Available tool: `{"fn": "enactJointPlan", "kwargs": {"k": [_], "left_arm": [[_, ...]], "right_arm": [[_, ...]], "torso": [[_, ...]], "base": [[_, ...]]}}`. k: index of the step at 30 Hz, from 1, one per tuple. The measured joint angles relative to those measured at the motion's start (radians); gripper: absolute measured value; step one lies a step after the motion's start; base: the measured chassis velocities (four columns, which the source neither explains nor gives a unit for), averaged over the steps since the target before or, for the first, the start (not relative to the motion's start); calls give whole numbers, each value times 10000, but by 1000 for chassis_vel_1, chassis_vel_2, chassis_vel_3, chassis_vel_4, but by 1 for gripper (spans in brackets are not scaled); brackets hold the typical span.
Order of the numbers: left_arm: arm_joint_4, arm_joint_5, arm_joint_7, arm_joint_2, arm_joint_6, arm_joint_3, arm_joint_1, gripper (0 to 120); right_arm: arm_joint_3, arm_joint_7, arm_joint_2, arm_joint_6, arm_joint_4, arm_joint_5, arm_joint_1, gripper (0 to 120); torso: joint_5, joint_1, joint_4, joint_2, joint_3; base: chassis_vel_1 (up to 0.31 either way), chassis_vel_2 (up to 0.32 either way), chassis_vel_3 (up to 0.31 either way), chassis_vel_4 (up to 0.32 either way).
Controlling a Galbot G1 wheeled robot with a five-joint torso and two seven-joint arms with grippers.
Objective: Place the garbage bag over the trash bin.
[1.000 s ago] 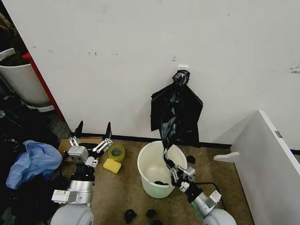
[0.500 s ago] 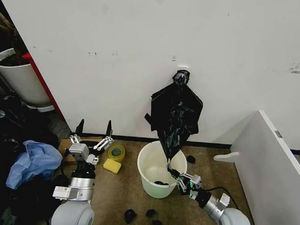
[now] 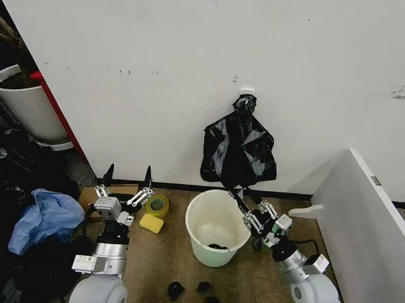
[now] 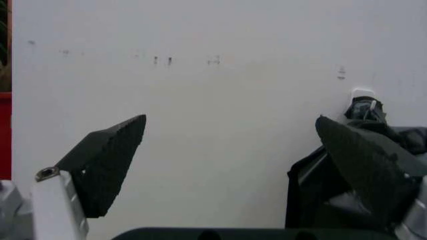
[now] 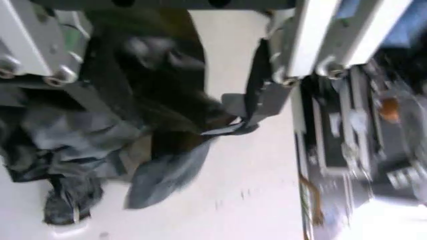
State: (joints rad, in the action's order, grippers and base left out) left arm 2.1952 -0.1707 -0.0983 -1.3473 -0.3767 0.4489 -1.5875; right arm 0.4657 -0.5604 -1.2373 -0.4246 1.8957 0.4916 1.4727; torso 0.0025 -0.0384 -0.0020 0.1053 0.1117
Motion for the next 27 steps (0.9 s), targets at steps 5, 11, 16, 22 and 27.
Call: {"fn": "enactJointPlan", "kwargs": {"k": [5, 11, 16, 22, 27], "left_arm": [[24, 23, -5, -5, -35, -9, -25, 100], [27, 24, -9, -6, -45, -28, -1, 100], [-35, 11, -13, 16, -48, -31, 103, 100], [-101, -20, -15, 69, -49, -34, 157, 100], [-132, -64, -17, 131, -48, -19, 180, 100]], "right_arm": [[-235, 2594, 150, 1186, 168, -2126, 660, 79], [-1025, 4848, 403, 2628, 755, -1823, 1010, 98], [-1494, 5887, 705, 3944, 1524, -1014, 1458, 100], [-2123, 7744, 977, 6024, 2682, -36, 1949, 100], [-2330, 8104, 950, 6163, 3101, 95, 1881, 100]], "torso": [[0, 0, -2, 0, 0], [1, 0, 0, 0, -1], [0, 0, -1, 0, 0], [-1, 0, -1, 0, -1], [-1, 0, -1, 0, 0]], "base": [[0, 0, 0, 0], [0, 0, 0, 0], [0, 0, 0, 0], [0, 0, 0, 0], [0, 0, 0, 0]]}}
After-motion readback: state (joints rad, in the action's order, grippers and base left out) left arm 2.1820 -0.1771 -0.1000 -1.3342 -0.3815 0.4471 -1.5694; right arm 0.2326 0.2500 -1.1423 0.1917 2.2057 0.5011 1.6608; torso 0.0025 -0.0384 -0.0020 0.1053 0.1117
